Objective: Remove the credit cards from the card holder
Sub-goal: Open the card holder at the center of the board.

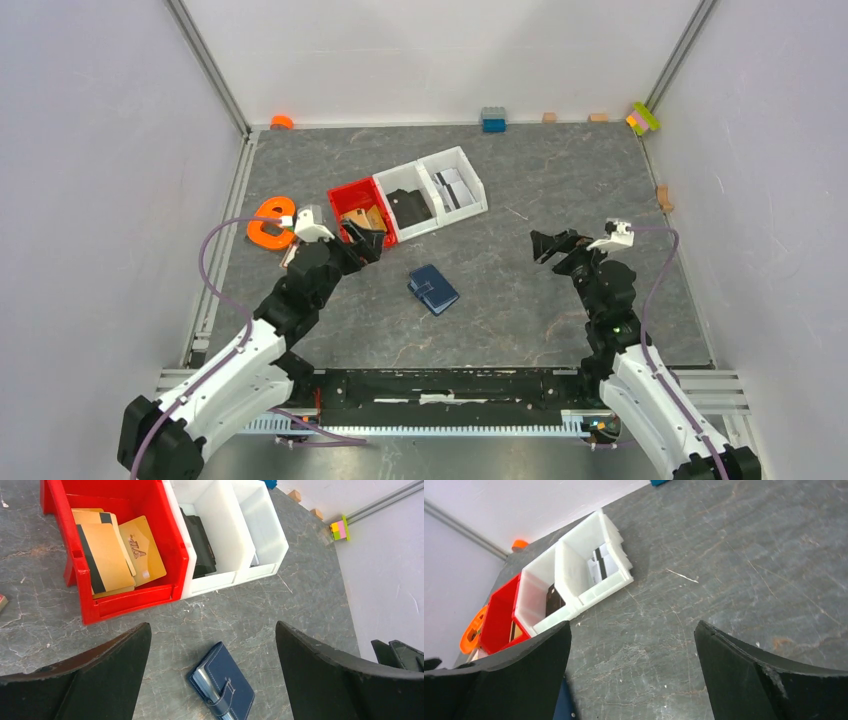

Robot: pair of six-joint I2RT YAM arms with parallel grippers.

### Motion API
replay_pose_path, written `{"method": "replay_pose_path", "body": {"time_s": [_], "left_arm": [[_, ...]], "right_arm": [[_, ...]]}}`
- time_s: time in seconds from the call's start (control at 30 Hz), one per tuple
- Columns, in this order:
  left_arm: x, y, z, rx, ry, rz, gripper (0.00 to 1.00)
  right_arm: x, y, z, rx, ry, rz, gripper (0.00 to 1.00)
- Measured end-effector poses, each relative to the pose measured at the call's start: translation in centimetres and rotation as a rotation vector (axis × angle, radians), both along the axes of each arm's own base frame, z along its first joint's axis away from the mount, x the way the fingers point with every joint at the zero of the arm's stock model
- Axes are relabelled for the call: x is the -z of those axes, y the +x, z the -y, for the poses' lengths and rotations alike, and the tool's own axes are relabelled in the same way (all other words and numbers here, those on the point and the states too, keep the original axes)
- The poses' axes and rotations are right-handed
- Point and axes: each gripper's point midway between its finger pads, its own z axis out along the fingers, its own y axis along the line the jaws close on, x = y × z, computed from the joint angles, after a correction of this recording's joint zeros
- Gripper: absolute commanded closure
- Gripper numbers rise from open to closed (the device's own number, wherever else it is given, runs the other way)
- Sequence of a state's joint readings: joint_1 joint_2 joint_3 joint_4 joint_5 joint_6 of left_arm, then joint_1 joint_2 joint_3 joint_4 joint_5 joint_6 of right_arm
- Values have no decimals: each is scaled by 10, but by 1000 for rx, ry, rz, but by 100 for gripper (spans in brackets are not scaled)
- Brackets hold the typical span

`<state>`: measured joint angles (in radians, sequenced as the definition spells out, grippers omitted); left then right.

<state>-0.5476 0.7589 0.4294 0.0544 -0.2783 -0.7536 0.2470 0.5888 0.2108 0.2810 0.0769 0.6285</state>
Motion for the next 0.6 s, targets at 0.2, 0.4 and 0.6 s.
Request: {"method": "replay_pose_path", "body": {"time_s": [0.2,0.4,0.6], "left_arm": [[1,2,5,20,2,-14,0],[13,2,14,59,16,-54,0],[8,2,22,99,-5,-35,0]], "right_arm": [[-9,-3,-17,-125,-71,62,2],[1,-6,-41,-276,-99,52,2],[21,-15,-77,-483,-95,-15,1]]}}
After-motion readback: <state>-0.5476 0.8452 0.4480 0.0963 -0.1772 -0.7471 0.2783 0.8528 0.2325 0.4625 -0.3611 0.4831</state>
